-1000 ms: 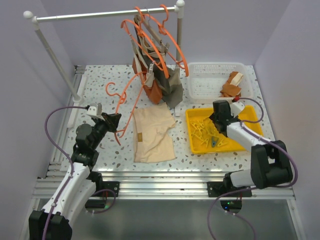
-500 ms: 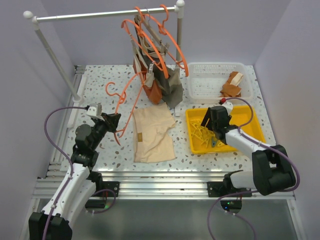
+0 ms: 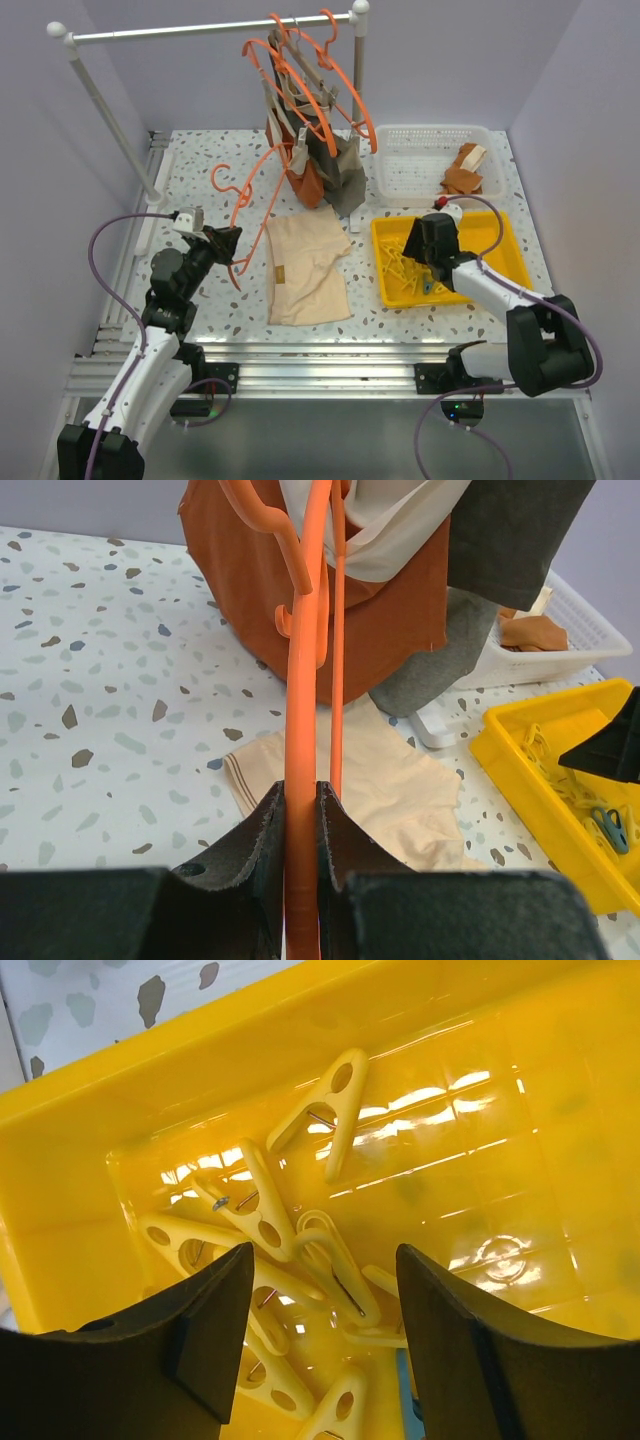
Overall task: Clip the underwear to the hanger
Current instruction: Pick up the clamp from the bin, then place the clamp at the center of the board.
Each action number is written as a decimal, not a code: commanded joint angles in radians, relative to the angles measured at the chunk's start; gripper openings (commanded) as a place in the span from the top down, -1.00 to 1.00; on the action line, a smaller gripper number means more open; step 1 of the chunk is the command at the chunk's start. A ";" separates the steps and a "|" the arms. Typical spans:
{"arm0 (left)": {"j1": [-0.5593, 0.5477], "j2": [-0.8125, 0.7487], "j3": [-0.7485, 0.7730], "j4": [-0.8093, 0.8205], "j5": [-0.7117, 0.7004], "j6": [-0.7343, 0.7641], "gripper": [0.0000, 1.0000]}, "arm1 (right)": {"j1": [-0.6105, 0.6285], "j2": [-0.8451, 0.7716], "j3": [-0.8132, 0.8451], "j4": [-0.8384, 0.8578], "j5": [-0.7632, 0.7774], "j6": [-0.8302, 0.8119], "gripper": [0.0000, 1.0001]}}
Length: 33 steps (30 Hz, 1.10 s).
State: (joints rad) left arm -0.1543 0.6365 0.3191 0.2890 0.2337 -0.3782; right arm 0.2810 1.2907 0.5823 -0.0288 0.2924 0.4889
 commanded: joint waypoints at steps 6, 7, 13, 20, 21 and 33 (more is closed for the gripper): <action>-0.008 -0.017 0.048 0.033 0.001 0.018 1.00 | 0.006 0.079 0.039 -0.006 -0.036 -0.016 -0.11; -0.008 -0.017 0.046 0.033 0.001 0.019 1.00 | 0.007 0.091 0.045 -0.011 -0.035 -0.015 -0.09; -0.008 -0.018 0.048 0.032 -0.002 0.021 1.00 | 0.007 0.101 0.045 -0.007 -0.007 -0.001 0.15; -0.008 -0.017 0.048 0.030 0.000 0.019 1.00 | 0.012 0.073 0.070 -0.042 0.033 -0.006 0.42; -0.008 -0.018 0.048 0.032 0.000 0.021 1.00 | 0.017 0.062 0.073 -0.049 0.043 -0.010 0.44; -0.008 -0.029 0.051 0.026 -0.002 0.022 1.00 | 0.055 -0.080 0.090 -0.141 0.174 -0.023 1.00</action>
State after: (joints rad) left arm -0.1577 0.6243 0.3233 0.2821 0.2333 -0.3744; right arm 0.3058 1.3014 0.6300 -0.1307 0.3813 0.4725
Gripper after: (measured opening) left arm 0.165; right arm 0.115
